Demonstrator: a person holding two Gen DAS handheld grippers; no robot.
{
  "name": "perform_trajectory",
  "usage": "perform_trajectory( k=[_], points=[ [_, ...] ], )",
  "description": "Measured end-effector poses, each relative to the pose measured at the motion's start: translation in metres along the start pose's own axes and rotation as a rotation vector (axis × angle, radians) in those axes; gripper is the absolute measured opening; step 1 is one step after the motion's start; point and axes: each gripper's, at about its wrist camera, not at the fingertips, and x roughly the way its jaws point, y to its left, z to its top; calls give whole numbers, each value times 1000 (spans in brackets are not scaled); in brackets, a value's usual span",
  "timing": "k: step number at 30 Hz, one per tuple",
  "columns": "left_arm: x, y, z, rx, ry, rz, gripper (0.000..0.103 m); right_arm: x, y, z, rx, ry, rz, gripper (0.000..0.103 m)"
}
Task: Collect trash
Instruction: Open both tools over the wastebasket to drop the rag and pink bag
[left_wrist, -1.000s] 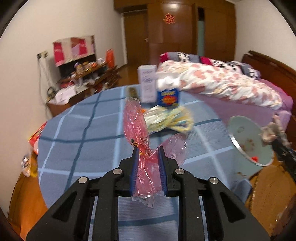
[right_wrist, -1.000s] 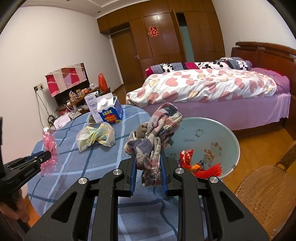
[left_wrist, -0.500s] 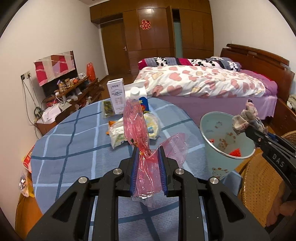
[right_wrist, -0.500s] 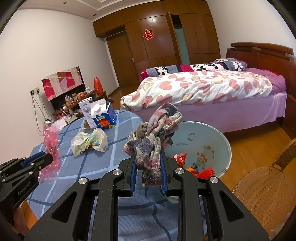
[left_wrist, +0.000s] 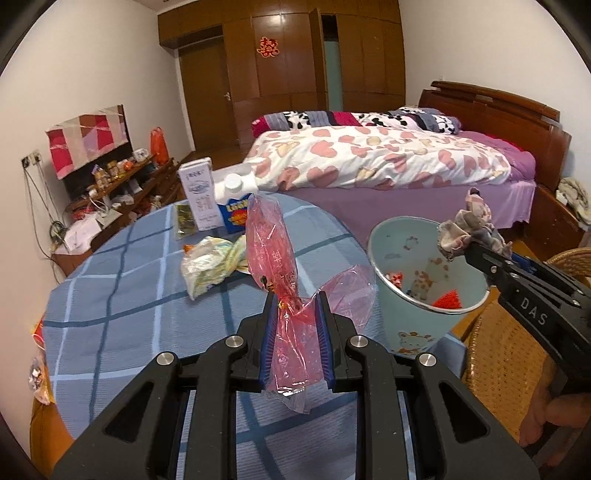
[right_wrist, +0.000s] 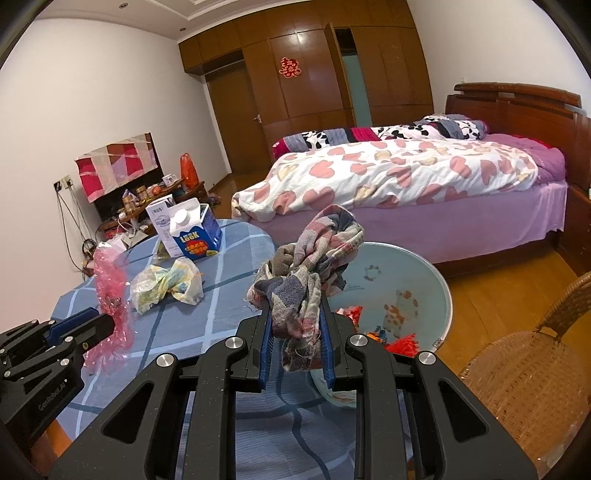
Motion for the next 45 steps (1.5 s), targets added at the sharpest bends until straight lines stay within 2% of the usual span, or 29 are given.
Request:
perform_trajectory(
  k=[8,21,24,36,38,42,44,45],
  points=[
    [11,-23,7,49,1,-45,21,8,-13,3,18,14,-39,22],
    [48,-63,18,113,53,-132,21,34,-48,11,46,41,-139,22],
    [62,-72,20,120,78,-159,21,46,-60,12,61,57,-165,22],
    [118,-115,34,191,128,-172,21,93,-100,5,101,163,-209,23],
    [125,-120,35,197,134,-170,23,98,-102,4,108,178,-196,25],
    [135,-122,35,187,153,-166,29,104,-106,2,123,195,-169,36],
    [134,-118,34,177,145,-149,46,105,-108,1,136,191,-165,37],
    [134,-115,34,169,139,-134,50,105,-108,1,143,188,-163,37]
  ],
)
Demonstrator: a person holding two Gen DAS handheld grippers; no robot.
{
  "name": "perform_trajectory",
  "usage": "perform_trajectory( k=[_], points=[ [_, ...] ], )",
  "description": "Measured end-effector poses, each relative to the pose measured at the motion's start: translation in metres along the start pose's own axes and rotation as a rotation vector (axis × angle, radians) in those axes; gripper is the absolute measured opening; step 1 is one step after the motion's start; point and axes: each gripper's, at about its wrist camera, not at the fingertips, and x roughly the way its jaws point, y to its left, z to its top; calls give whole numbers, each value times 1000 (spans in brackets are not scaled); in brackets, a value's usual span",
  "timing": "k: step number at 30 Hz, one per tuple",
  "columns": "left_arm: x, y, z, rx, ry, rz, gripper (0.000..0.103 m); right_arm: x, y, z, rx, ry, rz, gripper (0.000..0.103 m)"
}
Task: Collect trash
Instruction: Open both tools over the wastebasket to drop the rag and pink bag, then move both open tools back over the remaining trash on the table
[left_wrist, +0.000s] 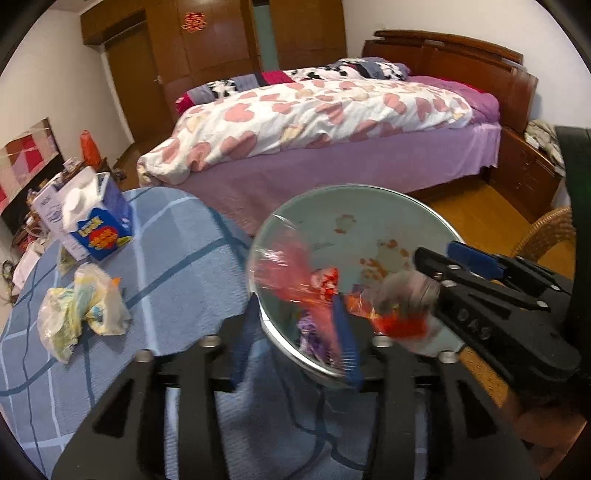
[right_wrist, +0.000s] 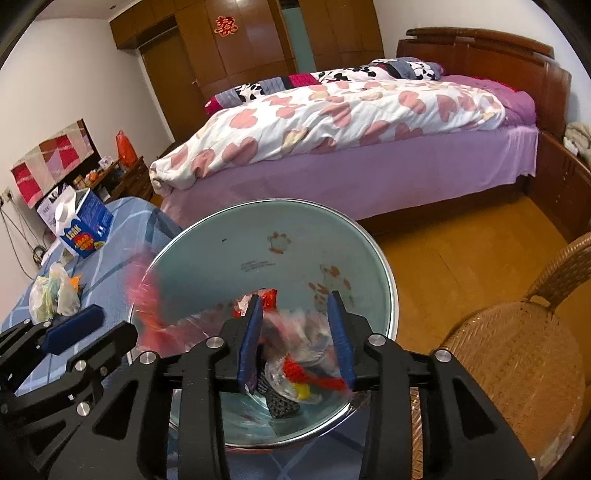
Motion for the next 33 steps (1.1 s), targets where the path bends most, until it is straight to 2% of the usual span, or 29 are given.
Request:
perform_trajectory(
  k=[1,4,7,9,11,14,17,21,33],
  points=[
    [-2,3,-1,-9,-4,12,56,-1,0,0,7,-6,0,37],
    [-7,11,-4,-33,-10,33,59,-8,1,-1,22,-33,-16,41],
    [-17,22,-9,-59,-20,76,69,-21,0,-2,51,-80,-26,53],
    [-25,29,-14,-72,-35,110,75,-33,-1,-4,89,-133,-26,68],
    [-34,37,-18,-88,-48,142,84,-39,0,-5,103,-157,-10,71],
    [-47,49,-25,-119,-61,172,88,-46,11,-8,85,-163,23,77],
    [-61,63,-32,-153,-74,203,93,-51,28,-12,45,-160,37,80],
    [-76,82,-43,-203,-78,228,94,-57,47,-18,21,-150,53,84],
    [-99,139,-83,-306,-74,305,96,-65,100,-29,-73,-138,108,84]
  ],
)
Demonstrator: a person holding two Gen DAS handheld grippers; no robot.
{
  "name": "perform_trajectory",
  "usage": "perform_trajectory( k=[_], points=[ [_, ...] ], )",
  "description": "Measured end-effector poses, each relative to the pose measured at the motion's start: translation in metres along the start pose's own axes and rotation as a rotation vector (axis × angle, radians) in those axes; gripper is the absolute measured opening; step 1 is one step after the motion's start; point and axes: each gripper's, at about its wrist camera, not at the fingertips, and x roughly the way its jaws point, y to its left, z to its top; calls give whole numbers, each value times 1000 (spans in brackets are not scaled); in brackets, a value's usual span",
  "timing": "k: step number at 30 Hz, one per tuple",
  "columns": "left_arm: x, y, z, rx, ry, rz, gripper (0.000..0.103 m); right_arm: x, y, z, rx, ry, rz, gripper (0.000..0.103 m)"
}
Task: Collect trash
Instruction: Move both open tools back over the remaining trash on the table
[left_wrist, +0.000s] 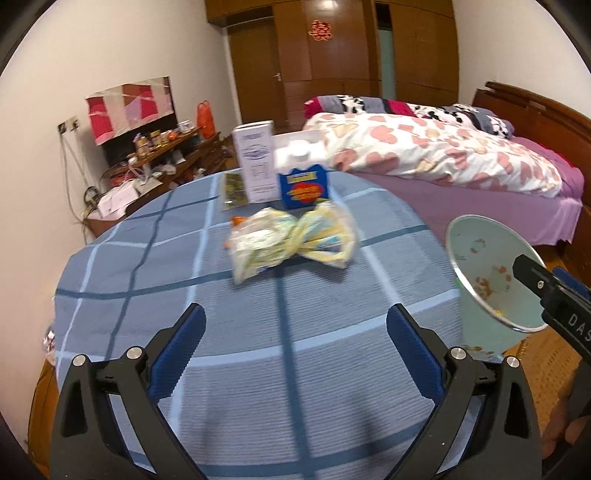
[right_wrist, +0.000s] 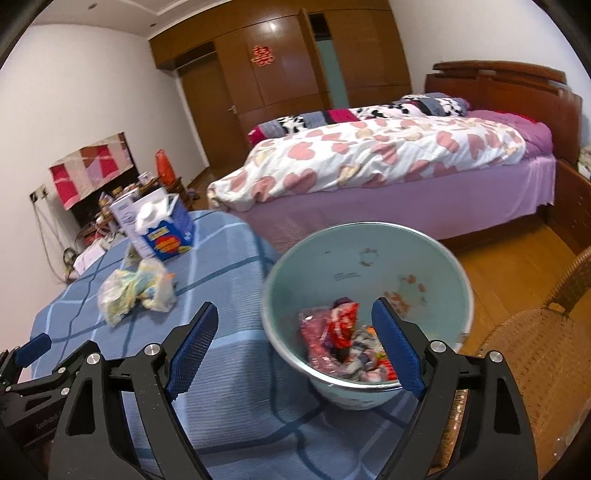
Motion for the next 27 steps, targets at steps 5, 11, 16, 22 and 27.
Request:
perform_trajectory(
  k=[5,11,16,22,27],
  points=[
    [1,28,-10,-33,4,40,96,5,27,-6,-51,22,35,84],
    [10,52,-19,-66,37,68,97,15,47,-11,-80,68,90,84],
    [20,72,-21,-109,67,102,97,29,64,-7,-107,95,138,84],
    [30,102,-20,-150,70,164,97,57,87,7,-126,126,195,83],
    [41,127,-22,-198,97,195,96,91,104,18,-133,177,240,80]
  ],
)
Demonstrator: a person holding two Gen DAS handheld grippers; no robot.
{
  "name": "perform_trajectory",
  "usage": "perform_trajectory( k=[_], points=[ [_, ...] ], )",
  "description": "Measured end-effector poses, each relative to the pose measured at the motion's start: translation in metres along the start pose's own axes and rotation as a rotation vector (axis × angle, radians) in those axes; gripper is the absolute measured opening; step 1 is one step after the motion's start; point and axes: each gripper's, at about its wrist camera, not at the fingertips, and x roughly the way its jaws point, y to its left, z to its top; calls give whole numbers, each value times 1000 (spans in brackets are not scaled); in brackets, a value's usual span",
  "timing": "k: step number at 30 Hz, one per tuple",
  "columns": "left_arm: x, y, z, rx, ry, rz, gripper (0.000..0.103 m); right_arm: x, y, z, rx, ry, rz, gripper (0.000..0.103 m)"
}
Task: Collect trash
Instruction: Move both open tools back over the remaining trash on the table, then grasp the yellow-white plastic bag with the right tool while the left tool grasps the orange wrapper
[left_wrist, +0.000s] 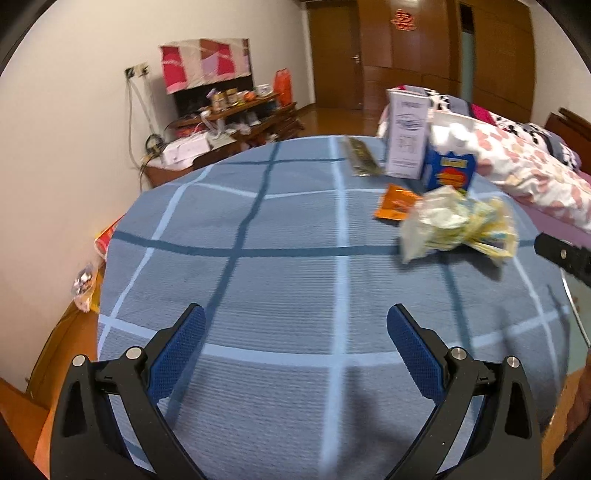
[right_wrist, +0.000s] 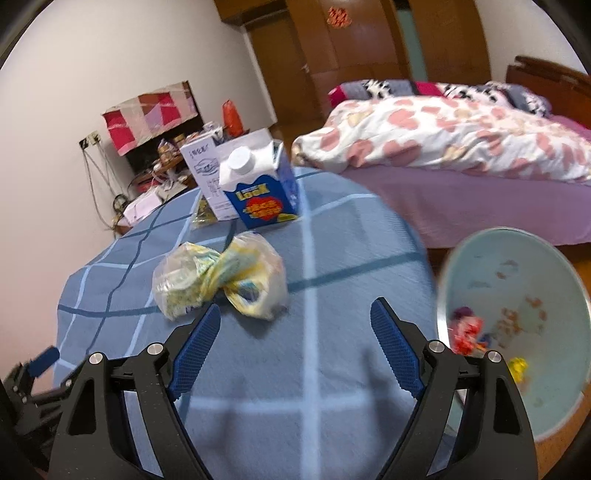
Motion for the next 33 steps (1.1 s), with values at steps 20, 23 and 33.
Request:
perform_trajectory(
  k=[20,23,33],
  points=[
    [28,3,7,3,40,-23,96,18,8,26,-6,28,156,30],
    [30,-6,13,20,31,-50,94,-4,-12,34,52,-38,112,30],
    [53,-56,41,12,40,-90,89,-24,-59,37,45,-180,-218,30]
  ],
)
